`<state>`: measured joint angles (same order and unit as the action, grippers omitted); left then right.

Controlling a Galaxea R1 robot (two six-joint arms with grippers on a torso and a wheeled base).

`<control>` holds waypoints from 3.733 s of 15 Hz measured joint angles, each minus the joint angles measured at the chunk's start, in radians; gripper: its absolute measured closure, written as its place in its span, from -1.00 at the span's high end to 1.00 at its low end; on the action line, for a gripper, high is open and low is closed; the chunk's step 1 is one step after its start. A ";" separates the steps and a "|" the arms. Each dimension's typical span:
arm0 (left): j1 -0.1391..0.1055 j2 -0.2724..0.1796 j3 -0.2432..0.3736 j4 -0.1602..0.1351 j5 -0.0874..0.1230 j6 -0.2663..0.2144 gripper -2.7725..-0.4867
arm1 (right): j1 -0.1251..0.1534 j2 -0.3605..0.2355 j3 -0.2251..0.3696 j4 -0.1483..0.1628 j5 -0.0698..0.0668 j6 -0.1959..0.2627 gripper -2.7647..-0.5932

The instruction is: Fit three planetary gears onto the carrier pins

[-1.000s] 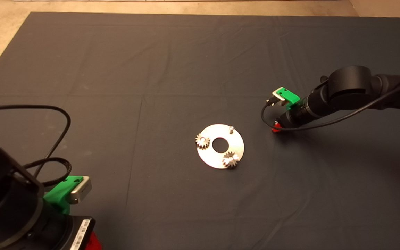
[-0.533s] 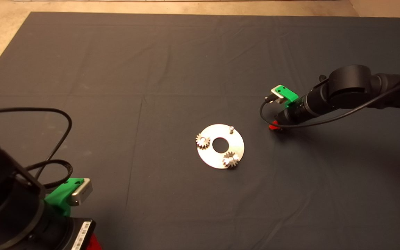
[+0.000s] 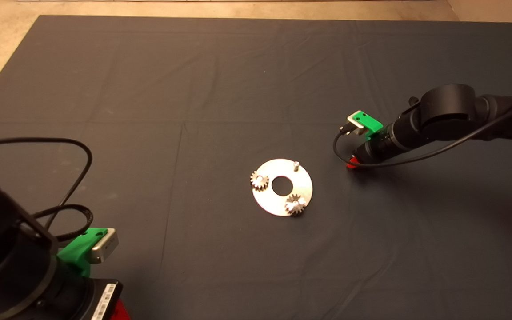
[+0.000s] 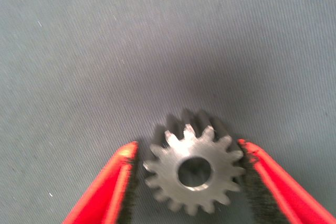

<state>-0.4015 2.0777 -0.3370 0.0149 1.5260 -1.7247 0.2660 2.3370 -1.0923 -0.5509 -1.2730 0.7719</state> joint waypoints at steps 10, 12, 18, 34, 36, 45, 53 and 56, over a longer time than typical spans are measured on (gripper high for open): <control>0.000 0.000 0.000 0.000 0.000 0.000 0.22 | 0.000 -0.002 0.001 -0.004 -0.006 0.000 -0.50; 0.000 0.000 0.000 0.000 0.000 0.000 0.22 | -0.001 -0.002 0.001 -0.005 -0.006 0.000 -0.52; 0.000 0.000 0.000 0.000 0.000 0.000 0.22 | -0.001 -0.002 0.050 -0.010 -0.063 0.001 -0.55; 0.006 0.006 0.000 0.000 0.000 -0.004 0.22 | 0.177 0.246 0.051 0.135 -0.255 0.116 -0.56; 0.006 0.007 0.000 0.000 0.000 -0.004 0.22 | 0.174 0.255 0.028 0.136 -0.250 0.116 -0.56; 0.006 0.011 0.000 0.000 0.000 -0.004 0.22 | 0.149 0.353 -0.046 0.139 -0.238 0.154 -0.56; 0.006 0.011 0.000 0.000 0.000 -0.004 0.22 | 0.099 0.355 -0.046 0.140 -0.195 0.195 -0.56; 0.006 0.011 0.000 0.000 0.000 -0.004 0.22 | 0.099 0.356 -0.046 0.140 -0.187 0.194 -0.56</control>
<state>-0.3960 2.0891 -0.3370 0.0147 1.5264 -1.7285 0.3645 2.6934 -1.1381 -0.4109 -1.4600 0.9664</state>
